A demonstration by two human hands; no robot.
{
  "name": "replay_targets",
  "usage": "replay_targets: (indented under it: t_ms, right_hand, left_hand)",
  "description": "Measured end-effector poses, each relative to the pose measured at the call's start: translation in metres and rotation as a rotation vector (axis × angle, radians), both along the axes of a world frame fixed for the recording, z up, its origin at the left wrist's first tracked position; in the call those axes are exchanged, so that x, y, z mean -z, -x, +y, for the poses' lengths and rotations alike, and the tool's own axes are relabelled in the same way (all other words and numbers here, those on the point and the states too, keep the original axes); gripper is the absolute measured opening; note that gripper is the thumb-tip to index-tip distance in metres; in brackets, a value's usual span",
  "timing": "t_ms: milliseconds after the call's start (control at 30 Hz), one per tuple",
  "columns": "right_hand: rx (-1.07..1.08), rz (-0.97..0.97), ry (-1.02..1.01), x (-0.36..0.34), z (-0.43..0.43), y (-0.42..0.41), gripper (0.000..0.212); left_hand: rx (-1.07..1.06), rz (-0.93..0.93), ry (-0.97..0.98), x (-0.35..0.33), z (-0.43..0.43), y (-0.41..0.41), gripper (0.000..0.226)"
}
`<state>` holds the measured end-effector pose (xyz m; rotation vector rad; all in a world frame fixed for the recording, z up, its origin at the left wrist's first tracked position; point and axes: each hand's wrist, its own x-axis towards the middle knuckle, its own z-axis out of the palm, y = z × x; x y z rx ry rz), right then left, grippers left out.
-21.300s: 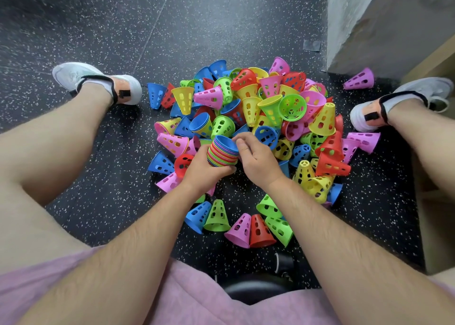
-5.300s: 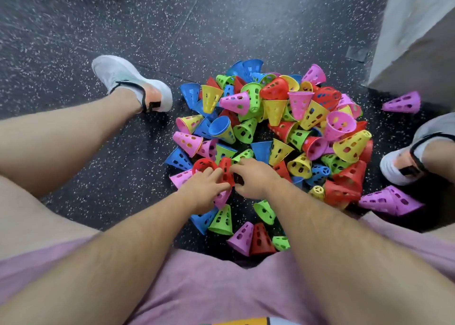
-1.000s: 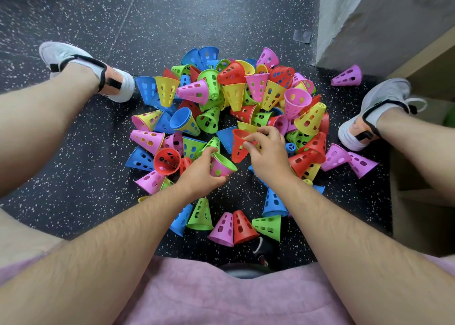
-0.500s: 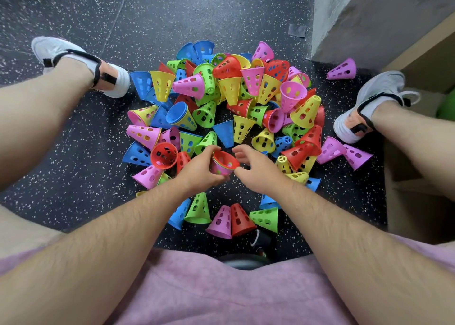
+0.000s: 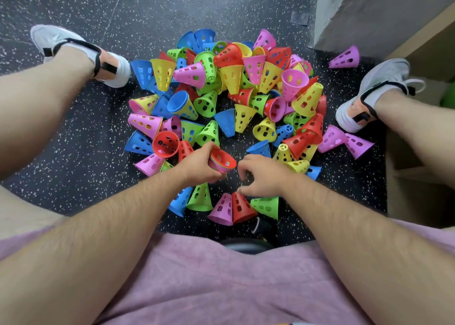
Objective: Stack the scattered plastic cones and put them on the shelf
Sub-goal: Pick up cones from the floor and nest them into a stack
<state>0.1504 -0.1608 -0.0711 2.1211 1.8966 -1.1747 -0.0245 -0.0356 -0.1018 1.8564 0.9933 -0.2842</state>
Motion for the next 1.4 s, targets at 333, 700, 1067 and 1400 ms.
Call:
replay_targets:
  t_ms: [333, 700, 1067, 1400]
  right_hand:
    - [-0.422, -0.121, 0.019, 0.028, -0.024, 0.036, 0.049]
    - [0.150, -0.022, -0.140, 0.020, -0.031, 0.009, 0.009]
    - [0.849, 0.197, -0.311, -0.002, -0.014, -0.016, 0.014]
    - [0.595, 0.181, -0.070, 0.004, -0.019, -0.008, 0.027]
  left_hand:
    - [0.066, 0.029, 0.001, 0.001, -0.009, 0.010, 0.077]
    - [0.033, 0.034, 0.026, 0.006, -0.009, 0.016, 0.083]
    - [0.068, -0.001, 0.033, -0.001, -0.020, 0.001, 0.078]
    - [0.133, -0.058, -0.038, -0.002, -0.030, -0.016, 0.081]
